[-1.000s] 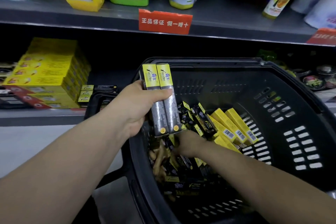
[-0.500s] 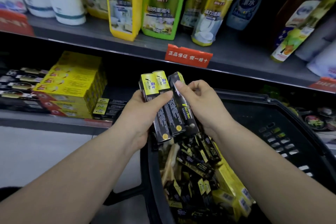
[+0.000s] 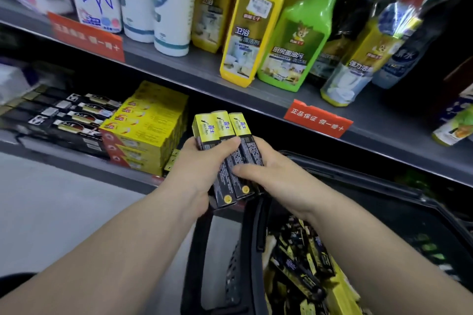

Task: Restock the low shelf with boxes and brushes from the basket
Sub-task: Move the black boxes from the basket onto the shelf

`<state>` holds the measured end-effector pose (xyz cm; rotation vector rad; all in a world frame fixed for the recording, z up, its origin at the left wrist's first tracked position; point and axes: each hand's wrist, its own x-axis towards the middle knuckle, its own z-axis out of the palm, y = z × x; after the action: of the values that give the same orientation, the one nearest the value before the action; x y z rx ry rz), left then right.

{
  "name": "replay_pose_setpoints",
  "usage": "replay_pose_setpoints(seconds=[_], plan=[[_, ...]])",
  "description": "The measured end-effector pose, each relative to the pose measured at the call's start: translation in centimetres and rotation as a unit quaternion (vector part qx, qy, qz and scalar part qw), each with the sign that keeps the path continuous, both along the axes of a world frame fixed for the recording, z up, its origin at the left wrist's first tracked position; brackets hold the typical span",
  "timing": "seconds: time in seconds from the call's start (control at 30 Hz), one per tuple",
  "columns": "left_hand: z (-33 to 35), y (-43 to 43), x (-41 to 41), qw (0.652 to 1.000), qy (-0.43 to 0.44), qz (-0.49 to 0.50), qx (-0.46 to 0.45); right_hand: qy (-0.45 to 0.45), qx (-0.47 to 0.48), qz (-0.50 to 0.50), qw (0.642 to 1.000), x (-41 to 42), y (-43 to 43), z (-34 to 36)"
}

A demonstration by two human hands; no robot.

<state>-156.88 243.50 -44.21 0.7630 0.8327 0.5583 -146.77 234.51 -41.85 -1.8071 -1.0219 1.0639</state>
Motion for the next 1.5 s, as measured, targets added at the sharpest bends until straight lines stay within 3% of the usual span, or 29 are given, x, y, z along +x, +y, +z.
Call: replay_pose_setpoints(seconds=[0.13,0.2,0.3,0.4,0.57,0.67,0.8,1.07,1.3,1.33,1.4,1.47,1.5], plan=[[-0.3,2.2,-0.9,0.998,0.022,0.066,0.007,0.073,-0.043,-0.047,0.995,0.9,4.2,-0.7],[-1.0,3.2,-1.3,0.993,0.037,0.108,0.013,0.064,-0.089,-0.07,0.992,1.8,6.8,-1.5],[-2.5,4.6,-1.9,0.987,0.063,0.151,0.005,-0.108,-0.199,-0.021,0.974,3.6,11.1,-3.9],[-3.4,5.7,-2.4,0.982,0.094,0.165,-0.004,-0.343,-0.308,0.087,0.883,5.3,14.8,-6.8],[-4.3,7.7,-2.6,0.976,0.111,0.187,-0.005,-0.46,-0.362,0.179,0.791,8.1,18.4,-11.6],[-4.8,8.6,-2.5,0.975,0.117,0.191,-0.012,-0.473,-0.374,0.224,0.766,8.8,19.7,-14.1],[-5.1,9.2,-2.3,0.972,0.119,0.199,-0.025,-0.398,-0.338,0.25,0.815,9.0,20.2,-17.6],[-5.5,9.7,-1.4,0.975,0.114,0.186,-0.043,-0.355,-0.382,0.251,0.816,8.9,20.2,-19.9],[-5.9,10.0,-0.6,0.973,0.104,0.2,-0.055,-0.369,-0.308,0.232,0.846,6.9,21.1,-14.1],[-5.9,10.0,-0.5,0.972,0.101,0.203,-0.057,-0.333,-0.282,0.231,0.87,6.5,20.8,-12.6],[-5.8,9.7,-0.3,0.972,0.1,0.201,-0.062,-0.147,-0.248,0.218,0.932,5.3,19.1,-9.6],[-5.4,9.5,-0.3,0.974,0.087,0.196,-0.076,0.056,-0.225,0.24,0.943,4.1,17.1,-7.3],[-5.3,9.4,-0.2,0.975,0.08,0.189,-0.083,0.097,-0.211,0.249,0.94,3.8,16.3,-6.8]])
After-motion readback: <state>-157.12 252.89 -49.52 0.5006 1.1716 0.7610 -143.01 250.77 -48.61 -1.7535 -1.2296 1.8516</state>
